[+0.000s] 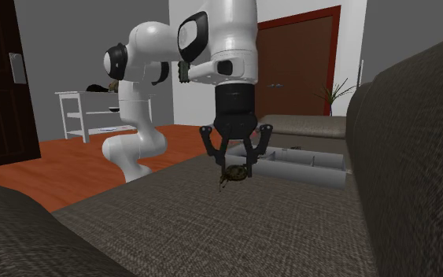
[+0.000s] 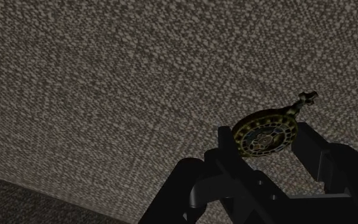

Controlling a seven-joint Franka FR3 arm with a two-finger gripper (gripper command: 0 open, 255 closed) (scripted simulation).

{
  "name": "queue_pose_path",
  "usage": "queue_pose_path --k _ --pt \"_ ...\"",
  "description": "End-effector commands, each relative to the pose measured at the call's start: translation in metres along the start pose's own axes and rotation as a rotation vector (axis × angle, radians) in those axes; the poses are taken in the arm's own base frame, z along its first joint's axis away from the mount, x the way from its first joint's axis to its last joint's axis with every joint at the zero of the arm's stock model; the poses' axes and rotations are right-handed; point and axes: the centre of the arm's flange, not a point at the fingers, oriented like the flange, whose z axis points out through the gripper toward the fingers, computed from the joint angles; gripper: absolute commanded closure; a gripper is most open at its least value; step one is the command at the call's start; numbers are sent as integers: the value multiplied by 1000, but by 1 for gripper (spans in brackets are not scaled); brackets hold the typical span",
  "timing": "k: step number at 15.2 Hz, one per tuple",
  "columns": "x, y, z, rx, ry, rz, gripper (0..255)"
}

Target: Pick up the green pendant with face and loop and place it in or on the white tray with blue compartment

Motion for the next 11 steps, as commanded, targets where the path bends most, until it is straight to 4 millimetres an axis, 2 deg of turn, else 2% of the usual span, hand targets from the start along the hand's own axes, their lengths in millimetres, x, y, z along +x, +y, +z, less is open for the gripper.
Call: queue_pose_path --k 1,8,11 --pt "1 -1 -10 0 0 0 255" --pt "3 -2 -43 0 0 0 255" --pt "-30 -23 -46 0 0 0 255"
